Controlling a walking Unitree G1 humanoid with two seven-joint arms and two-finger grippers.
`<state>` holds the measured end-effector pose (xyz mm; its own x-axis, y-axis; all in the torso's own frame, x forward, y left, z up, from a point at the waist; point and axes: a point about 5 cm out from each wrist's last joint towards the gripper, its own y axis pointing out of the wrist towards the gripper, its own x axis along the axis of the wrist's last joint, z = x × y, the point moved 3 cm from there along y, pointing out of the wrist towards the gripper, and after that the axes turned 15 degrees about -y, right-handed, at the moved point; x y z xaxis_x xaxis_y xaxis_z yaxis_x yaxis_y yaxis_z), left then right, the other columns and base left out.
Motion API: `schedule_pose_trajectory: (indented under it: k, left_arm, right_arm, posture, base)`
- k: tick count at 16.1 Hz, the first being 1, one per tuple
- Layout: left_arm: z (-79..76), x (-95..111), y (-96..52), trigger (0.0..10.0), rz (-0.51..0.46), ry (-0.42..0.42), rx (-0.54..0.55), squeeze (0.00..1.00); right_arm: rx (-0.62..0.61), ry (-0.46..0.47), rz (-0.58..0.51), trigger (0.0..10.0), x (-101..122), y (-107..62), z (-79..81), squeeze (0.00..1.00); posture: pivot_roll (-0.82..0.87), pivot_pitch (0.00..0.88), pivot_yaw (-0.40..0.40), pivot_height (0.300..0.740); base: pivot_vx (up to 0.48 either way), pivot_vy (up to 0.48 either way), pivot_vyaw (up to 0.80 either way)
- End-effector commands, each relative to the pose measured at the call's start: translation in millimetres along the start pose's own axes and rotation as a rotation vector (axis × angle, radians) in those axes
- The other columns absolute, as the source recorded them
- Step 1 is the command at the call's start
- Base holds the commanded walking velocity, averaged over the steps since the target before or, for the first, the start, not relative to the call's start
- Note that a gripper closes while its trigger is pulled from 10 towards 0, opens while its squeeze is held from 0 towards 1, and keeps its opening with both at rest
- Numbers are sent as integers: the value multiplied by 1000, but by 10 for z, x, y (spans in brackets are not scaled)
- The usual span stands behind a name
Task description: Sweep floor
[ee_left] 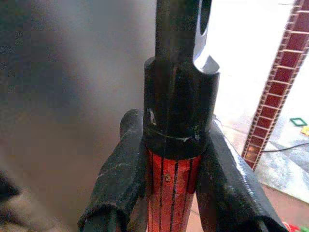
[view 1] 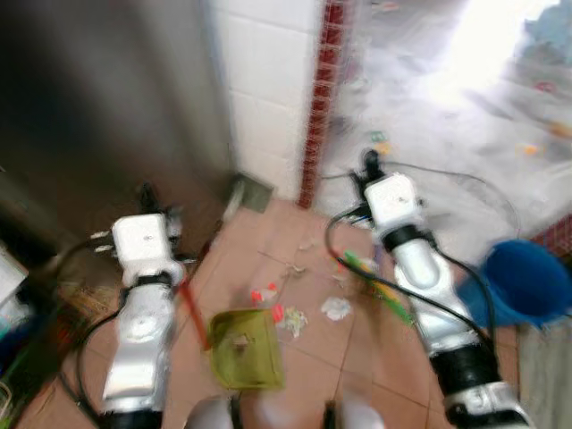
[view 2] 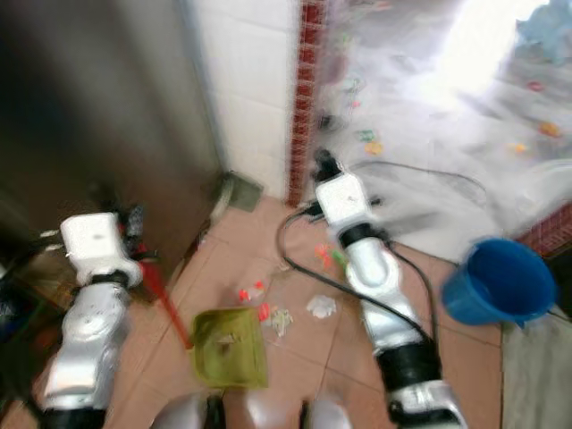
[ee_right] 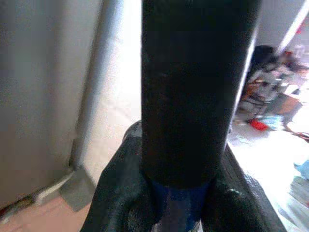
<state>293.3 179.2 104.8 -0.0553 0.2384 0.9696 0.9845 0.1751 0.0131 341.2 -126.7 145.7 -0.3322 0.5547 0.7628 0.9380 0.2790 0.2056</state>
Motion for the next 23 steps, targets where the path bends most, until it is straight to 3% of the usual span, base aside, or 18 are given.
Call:
schedule_pose_trajectory:
  k: [1,4,10,13,19,22,23]
  left_arm:
    - [-145,90,9,10000,-42,-22,-46,0]
    - [-139,95,11,10000,-42,-14,-43,0]
    - [-91,30,15,10000,-23,30,-18,0]
    - [-74,-28,28,10000,3,50,-19,0]
    - [-166,-312,206,10000,85,61,-32,0]
    - [-249,-398,261,10000,95,63,-25,0]
    - [-255,-405,261,10000,97,61,-25,0]
  right_arm:
    - [-34,-51,-14,10000,-3,-13,-144,0]
    - [-22,-44,-4,10000,-20,-12,-106,0]
    - [-26,-58,16,10000,-72,10,-147,0]
    - [-9,-32,47,10000,-117,1,-95,0]
    - [19,206,205,10000,-309,22,32,0]
    - [87,405,296,10000,-394,57,72,0]
    - [97,410,291,10000,-384,61,79,0]
  posture:
    - [-62,74,-21,740]
    - [-60,85,-23,740]
    - [-69,86,-15,740]
    - [-68,86,-17,740]
    - [-87,76,-4,740]
    - [-95,71,-2,740]
    - [-95,71,-2,740]
  base:
    - [356,322,0]
    - [318,224,0]
    - [0,0,0]
    - [0,0,0]
    - [0,0,0]
    - [0,0,0]
    - [0,0,0]
